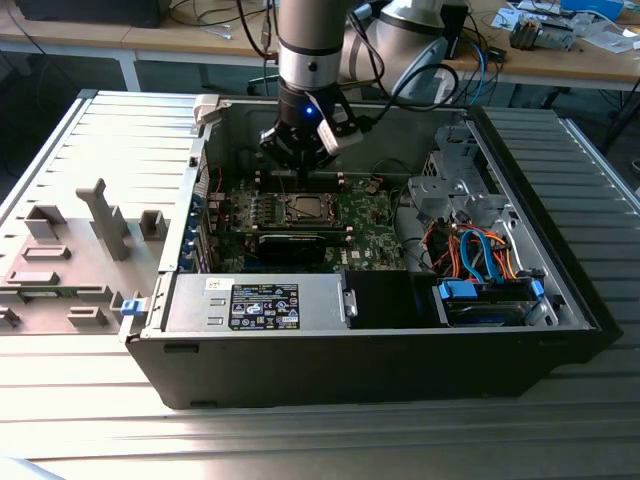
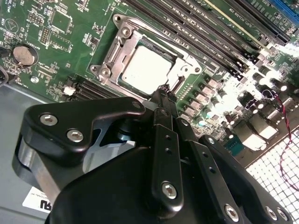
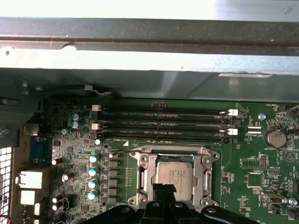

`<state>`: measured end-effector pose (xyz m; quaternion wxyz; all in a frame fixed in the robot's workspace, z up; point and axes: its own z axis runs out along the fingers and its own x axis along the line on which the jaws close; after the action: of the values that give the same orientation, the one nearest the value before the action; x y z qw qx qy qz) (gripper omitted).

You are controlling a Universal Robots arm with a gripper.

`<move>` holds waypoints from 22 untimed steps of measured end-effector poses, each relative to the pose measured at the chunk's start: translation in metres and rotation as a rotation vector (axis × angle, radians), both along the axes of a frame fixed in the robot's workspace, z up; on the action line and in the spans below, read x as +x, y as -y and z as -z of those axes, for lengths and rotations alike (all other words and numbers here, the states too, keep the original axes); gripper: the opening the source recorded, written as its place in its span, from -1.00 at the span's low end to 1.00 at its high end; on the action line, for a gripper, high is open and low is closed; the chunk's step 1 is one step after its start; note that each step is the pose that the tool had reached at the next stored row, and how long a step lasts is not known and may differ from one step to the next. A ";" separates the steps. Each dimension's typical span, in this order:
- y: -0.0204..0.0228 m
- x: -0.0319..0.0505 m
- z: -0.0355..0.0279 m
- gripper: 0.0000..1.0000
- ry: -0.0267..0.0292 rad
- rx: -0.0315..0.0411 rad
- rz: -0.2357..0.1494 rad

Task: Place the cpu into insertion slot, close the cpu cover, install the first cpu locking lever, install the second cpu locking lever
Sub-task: 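Install the first cpu locking lever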

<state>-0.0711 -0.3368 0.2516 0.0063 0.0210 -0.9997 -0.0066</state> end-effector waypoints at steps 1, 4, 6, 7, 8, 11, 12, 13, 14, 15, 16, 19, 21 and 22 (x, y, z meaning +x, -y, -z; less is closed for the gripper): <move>0.0000 -0.0007 0.0000 -0.79 0.0000 0.0000 0.000; 0.0000 -0.0025 0.0000 -0.79 0.0001 0.0001 0.000; 0.0000 -0.0034 0.0000 -0.79 0.0000 0.0000 0.000; 0.0000 -0.0037 0.0000 -0.79 0.0000 0.0000 0.000; 0.0000 -0.0043 0.0000 -0.79 0.0000 0.0000 0.000; 0.0001 -0.0065 0.0000 -0.79 0.0000 0.0000 0.000; 0.0000 -0.0073 0.0000 -0.79 0.0000 0.0000 0.000; 0.0000 -0.0079 0.0000 -0.79 0.0000 0.0000 0.000; 0.0000 -0.0086 0.0000 -0.79 0.0000 0.0000 0.000; 0.0000 -0.0095 0.0001 -0.79 0.0000 0.0001 0.000; 0.0000 -0.0106 0.0000 -0.79 0.0000 0.0000 0.000; 0.0000 -0.0139 0.0000 -0.79 0.0000 0.0001 0.000; 0.0000 -0.0167 0.0001 -0.79 0.0001 0.0002 0.000; 0.0000 -0.0174 0.0000 -0.79 0.0000 0.0002 0.000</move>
<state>-0.0885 -0.3368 0.2516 0.0063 0.0210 -0.9997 -0.0067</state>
